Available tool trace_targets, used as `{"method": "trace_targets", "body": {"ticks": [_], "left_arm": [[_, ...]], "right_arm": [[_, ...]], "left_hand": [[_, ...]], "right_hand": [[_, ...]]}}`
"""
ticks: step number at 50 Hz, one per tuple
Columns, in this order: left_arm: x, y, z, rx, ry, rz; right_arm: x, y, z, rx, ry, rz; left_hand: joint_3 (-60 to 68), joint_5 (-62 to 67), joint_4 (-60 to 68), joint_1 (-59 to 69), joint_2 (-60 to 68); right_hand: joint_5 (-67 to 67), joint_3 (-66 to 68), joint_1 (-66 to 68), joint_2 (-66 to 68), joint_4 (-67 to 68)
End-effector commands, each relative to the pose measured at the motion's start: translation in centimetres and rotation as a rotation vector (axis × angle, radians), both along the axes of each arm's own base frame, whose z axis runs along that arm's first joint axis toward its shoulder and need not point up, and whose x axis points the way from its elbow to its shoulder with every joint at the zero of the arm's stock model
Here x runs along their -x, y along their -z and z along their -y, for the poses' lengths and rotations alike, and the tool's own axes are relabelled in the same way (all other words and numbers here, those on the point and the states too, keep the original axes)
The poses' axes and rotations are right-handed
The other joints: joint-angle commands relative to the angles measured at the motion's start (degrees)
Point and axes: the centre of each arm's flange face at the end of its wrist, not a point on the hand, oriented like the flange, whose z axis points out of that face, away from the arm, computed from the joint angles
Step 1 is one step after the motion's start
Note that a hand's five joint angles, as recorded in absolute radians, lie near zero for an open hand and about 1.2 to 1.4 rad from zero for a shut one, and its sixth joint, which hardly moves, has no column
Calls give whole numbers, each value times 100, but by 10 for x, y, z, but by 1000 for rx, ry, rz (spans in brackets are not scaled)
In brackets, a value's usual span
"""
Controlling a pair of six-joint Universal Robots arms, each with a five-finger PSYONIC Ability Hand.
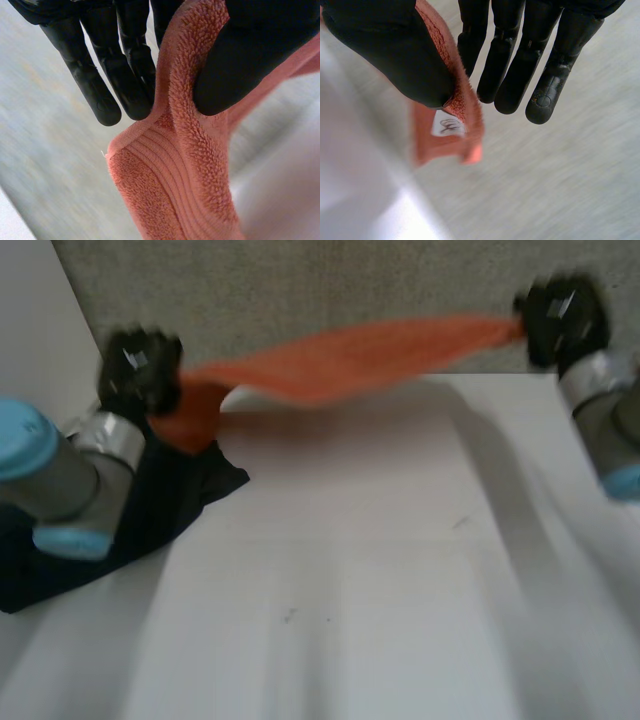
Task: Fold the laundry.
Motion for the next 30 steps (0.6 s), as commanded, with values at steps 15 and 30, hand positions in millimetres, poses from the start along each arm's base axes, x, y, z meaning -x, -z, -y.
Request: {"method": "trace_targets", "body": {"ticks": [15, 30], "left_arm": [[-16, 63, -103, -398, 46, 371], [-29, 62, -210, -814, 153, 503]], "right_arm": [[63, 75, -78, -685, 49, -309], [118, 58, -151, -853, 28, -688]], "left_hand": [[1152, 1510, 1111, 1420, 1148], [1152, 1510, 1111, 1420, 1148]], "right_hand": [[1283, 1278, 2368, 1331, 1192], [1283, 1278, 2368, 1331, 1192]]}}
